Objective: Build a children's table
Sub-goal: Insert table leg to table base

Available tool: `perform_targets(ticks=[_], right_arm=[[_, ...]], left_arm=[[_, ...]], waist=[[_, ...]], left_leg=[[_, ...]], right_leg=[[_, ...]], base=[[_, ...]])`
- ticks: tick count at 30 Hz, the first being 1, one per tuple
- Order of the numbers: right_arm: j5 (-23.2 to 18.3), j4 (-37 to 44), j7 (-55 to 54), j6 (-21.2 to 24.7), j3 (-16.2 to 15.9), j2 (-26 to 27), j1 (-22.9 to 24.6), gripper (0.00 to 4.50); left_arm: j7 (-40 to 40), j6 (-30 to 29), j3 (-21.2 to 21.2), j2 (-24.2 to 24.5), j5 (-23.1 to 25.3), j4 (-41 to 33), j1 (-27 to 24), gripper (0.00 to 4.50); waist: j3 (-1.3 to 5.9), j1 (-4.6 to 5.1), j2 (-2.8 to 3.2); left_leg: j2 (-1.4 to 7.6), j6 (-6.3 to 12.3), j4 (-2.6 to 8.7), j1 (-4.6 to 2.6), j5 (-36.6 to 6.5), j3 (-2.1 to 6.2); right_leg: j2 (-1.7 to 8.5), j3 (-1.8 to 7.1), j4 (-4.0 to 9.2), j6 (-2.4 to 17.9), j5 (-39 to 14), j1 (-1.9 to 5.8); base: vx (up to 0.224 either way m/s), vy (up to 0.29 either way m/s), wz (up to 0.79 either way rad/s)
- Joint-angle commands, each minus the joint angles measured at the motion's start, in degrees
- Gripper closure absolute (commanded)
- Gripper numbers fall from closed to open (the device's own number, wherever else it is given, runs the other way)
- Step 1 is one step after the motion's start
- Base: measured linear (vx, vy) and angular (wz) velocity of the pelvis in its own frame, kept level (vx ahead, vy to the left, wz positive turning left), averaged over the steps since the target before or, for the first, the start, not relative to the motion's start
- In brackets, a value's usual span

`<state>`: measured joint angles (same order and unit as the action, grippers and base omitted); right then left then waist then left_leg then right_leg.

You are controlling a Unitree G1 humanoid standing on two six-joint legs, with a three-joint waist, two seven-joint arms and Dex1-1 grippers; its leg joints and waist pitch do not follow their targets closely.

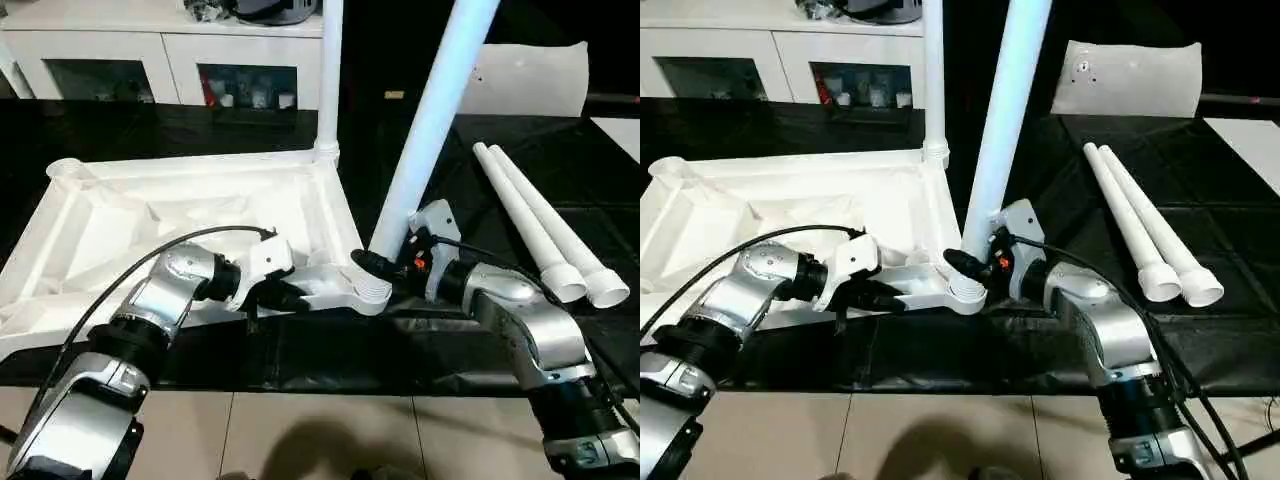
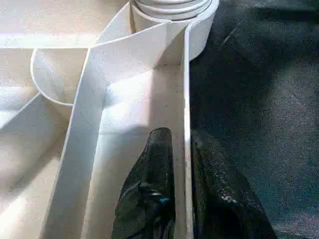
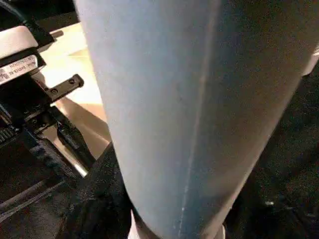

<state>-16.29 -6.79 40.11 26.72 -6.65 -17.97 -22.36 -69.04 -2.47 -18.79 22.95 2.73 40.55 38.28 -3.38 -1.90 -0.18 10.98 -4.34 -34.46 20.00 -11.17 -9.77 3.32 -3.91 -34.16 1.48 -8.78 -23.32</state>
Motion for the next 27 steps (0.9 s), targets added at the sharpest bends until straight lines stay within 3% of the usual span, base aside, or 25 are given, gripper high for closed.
perform_targets(ticks=[1,3,7,8,15,16,27], right_arm=[[0.2,-0.1,-0.1,1.0,-0.5,0.3,1.2,2.59],[0.2,-0.1,-0.1,0.9,-0.5,0.4,1.3,2.59],[0.1,0.1,-0.2,0.6,-0.5,0.6,1.5,2.59],[0.1,0.1,-0.2,0.6,-0.5,0.6,1.5,2.59],[0.2,0.1,-0.1,0.6,-0.6,0.8,1.5,2.59],[0.3,0.1,0.0,0.6,-0.5,0.9,1.5,2.59],[-0.3,-1.1,1.8,0.1,-0.7,0.9,0.9,2.59]], left_arm=[[2.5,-0.5,-0.3,0.0,2.0,2.3,0.7,3.63],[2.5,-0.7,-0.3,-0.4,1.9,2.5,0.9,3.63],[2.8,-0.5,1.3,-1.9,0.0,3.5,1.5,3.63],[2.8,0.0,1.6,-2.1,-0.3,3.6,1.6,3.90],[1.6,1.0,1.0,-2.2,0.2,5.0,2.0,4.34],[1.3,2.2,0.6,-1.9,1.0,5.6,2.0,4.40],[-4.0,5.4,0.6,-0.1,0.2,5.0,2.1,4.50]], waist=[[3.61,-0.18,0.05],[3.57,-0.14,0.40],[3.60,-0.19,0.09],[3.64,-0.23,0.06],[3.70,-0.20,0.15],[3.70,-0.16,-0.06],[3.68,-0.24,-0.04]], left_leg=[[1.34,1.32,4.04,-0.20,-13.7,0.53],[1.45,1.10,4.16,-0.30,-14.5,0.70],[1.31,1.33,4.09,-0.28,-14.7,0.65],[1.24,1.45,4.05,-0.19,-14.2,0.63],[1.41,1.64,4.23,-0.12,-14.1,0.75],[1.42,1.70,4.24,-0.05,-14.1,0.73],[1.42,1.81,4.28,-0.02,-14.0,0.77]], right_leg=[[4.26,2.39,5.77,6.0,-28.8,2.64],[4.32,2.29,5.86,5.8,-29.6,2.61],[4.36,2.27,6.07,5.5,-30.3,2.61],[4.36,2.24,6.08,5.5,-30.1,2.69],[4.45,2.29,5.94,5.5,-29.6,2.68],[4.43,2.32,5.91,5.7,-29.2,2.70],[4.60,2.30,6.10,4.9,-30.9,2.65]], base=[[0.000,0.000,0.00],[0.000,0.000,0.00],[0.000,0.000,0.00],[0.000,0.000,0.00],[0.000,0.000,0.00],[0.000,0.000,0.00],[0.000,0.000,0.00]])
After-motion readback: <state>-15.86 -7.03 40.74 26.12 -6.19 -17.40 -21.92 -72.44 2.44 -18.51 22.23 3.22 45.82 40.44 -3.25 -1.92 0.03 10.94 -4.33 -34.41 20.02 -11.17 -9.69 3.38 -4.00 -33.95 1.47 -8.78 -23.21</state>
